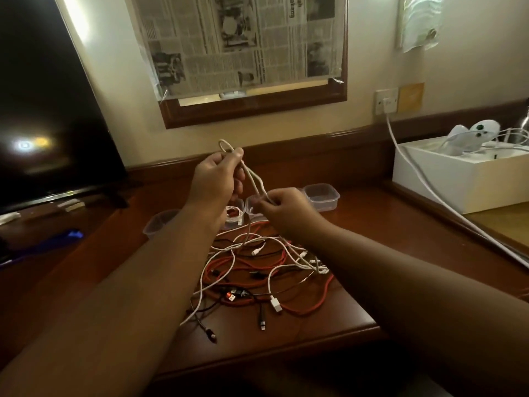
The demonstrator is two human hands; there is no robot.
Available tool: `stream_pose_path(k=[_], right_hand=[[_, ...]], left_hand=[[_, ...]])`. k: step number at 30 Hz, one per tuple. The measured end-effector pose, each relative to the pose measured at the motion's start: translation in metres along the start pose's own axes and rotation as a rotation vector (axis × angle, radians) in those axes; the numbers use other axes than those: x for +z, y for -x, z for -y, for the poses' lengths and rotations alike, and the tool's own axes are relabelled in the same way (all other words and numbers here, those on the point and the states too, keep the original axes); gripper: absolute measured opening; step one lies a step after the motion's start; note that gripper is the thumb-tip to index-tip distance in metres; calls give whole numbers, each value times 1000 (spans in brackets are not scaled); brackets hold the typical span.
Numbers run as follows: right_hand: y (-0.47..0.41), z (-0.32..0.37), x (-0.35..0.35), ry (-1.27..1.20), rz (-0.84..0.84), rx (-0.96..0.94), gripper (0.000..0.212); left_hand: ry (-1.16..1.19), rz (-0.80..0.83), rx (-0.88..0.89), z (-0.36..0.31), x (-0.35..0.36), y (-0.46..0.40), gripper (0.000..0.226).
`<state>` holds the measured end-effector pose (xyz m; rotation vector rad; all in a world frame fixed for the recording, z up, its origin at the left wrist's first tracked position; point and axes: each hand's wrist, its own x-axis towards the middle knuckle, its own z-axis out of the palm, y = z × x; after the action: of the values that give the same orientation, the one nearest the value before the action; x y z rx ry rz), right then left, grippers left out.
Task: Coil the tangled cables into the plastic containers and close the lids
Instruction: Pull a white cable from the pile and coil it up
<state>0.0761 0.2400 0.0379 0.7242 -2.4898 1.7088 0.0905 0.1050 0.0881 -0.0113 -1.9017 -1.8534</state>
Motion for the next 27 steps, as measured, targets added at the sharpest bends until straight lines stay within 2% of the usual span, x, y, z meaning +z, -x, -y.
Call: stream_pose_path(k=[4,6,8,11,14,18,20,22,24,27], right_hand=[[-2,6,-22,72,-112,-72,30],[-1,6,-30,11,-134,-52,29],[0,6,-36,-74,-167,-14,30],[0,1,-46,-141,-253,-26,32],[3,1,-59,-261,-287,-63,33],[11,3,-77,-467,-284,-128,30],[13,2,-87,-535,-286,-141,29],[13,-3,-95,-513,-311,-123,29],[13,-8,-101,-476,-331,-82,30],[14,-12,-110,-469,-335,-21,31]], left_hand=[[113,91,-77,16,6,10,35],[105,183,-168,33,12,20,40],[58,245,-210,52,16,26,35],[-5,372,-174,73,26,30,21],[-215,464,-26,88,41,32,20],[-600,363,239,114,52,23,11],[-704,361,311,122,48,14,3],[-722,357,296,126,40,4,3],[-718,252,263,124,27,-7,7],[-714,66,112,120,0,-28,8]])
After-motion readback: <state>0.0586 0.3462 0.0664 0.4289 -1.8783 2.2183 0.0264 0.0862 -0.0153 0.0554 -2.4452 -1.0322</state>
